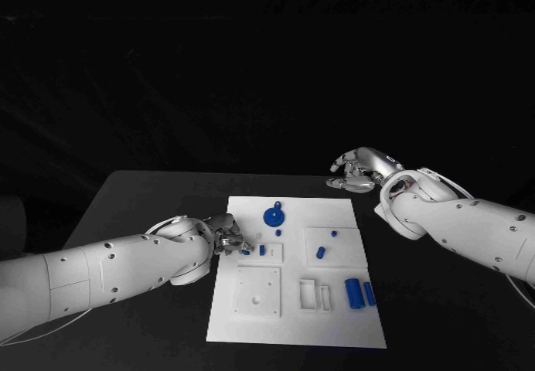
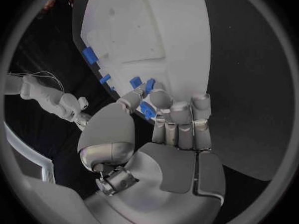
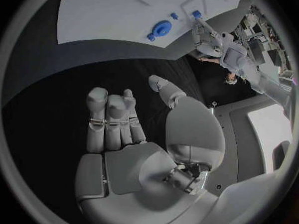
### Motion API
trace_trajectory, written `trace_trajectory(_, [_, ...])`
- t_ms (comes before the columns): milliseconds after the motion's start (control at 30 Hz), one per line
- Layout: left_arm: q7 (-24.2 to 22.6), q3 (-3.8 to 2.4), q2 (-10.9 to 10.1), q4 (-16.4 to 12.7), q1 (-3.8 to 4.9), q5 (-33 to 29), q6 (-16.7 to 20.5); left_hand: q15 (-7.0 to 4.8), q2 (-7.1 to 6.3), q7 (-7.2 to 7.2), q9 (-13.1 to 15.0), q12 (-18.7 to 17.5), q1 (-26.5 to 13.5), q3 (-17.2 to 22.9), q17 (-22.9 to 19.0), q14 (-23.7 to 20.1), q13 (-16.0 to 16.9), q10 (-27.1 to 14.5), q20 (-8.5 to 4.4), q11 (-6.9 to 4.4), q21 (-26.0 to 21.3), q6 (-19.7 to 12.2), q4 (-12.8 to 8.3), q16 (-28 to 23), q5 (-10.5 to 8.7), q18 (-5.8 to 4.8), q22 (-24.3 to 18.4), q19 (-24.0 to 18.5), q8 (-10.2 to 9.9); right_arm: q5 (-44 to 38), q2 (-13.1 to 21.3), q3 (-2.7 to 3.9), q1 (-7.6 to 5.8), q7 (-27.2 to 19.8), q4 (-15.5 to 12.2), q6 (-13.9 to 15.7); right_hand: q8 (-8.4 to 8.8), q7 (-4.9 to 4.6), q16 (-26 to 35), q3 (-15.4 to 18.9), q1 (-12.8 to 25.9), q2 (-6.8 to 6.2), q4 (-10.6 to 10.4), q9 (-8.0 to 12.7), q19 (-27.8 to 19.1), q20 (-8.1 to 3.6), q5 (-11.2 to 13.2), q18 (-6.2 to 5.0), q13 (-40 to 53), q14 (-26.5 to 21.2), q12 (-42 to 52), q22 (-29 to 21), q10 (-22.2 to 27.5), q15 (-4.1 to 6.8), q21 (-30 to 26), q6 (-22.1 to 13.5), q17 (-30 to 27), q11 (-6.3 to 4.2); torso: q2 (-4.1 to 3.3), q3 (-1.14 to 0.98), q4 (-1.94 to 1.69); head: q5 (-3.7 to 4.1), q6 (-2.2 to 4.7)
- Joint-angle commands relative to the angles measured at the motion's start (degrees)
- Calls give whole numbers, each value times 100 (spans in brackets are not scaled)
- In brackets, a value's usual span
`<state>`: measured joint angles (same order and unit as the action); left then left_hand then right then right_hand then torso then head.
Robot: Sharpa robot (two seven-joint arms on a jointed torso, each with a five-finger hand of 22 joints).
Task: Assemble the parts on the task board
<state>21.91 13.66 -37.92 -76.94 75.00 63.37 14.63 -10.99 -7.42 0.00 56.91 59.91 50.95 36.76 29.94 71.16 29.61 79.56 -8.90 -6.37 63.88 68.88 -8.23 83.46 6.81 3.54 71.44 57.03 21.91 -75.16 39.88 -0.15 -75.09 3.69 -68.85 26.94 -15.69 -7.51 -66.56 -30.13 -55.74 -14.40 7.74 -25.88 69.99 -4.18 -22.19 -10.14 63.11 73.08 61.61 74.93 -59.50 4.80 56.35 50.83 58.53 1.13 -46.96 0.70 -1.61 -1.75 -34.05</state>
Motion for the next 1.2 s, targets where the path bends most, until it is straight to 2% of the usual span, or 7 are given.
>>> trace_trajectory(33, [1,17,22,-9,-26,-40,-116,-146,-67,-142,5,27,19,0,-5,79,-9,76,-669,-114,-34,210,32,26,-45,111,7,42,-23,-31,-6,2,2,-48,-2,-63,9,-42,32,43,51,5,-5,8,-4,-41,-38,-486,-9,34,31,66,22,10,-22,-11,7,30,1,-2,-3,4,1])
trace_trajectory(200, [0,17,26,-6,-26,-41,-84,-147,-114,-142,13,30,11,2,-6,78,-13,75,-669,-114,-37,213,84,26,-82,112,9,43,-33,-31,-10,2,3,-49,5,-63,9,-42,32,44,53,6,-6,8,-4,-41,-39,-486,-9,34,31,66,22,10,-22,-11,7,30,-1,-1,-2,7,4])
trace_trajectory(367, [-6,16,31,4,-26,-48,-14,-150,-216,-144,33,37,-25,15,-9,80,-21,74,-670,-116,-45,223,252,28,-167,116,12,51,-54,-31,-12,2,4,-52,7,-63,9,-42,33,45,55,6,-8,8,-4,-41,-40,-486,-10,34,32,66,22,10,-23,-11,7,30,-1,1,0,4,8])
trace_trajectory(667, [-4,15,31,16,-26,-48,49,-154,-318,-145,62,47,-136,-1,-10,78,-30,69,-670,-117,-51,230,482,32,-210,121,21,52,-80,-32,-10,2,6,-52,6,-60,9,-42,34,46,58,6,-9,9,-3,-41,-42,-486,-12,35,33,67,22,10,-24,-11,8,30,0,2,1,8,13])
trace_trajectory(1200, [-25,13,10,0,-26,-68,139,-162,-465,-149,99,60,-220,37,-11,77,-37,67,-676,-121,-54,242,739,39,-265,135,32,60,-104,-32,-13,2,16,-56,17,-63,9,-42,35,48,63,6,-13,10,-2,-41,-51,-486,-15,36,35,68,22,10,-26,-12,9,30,0,4,-2,18,3])
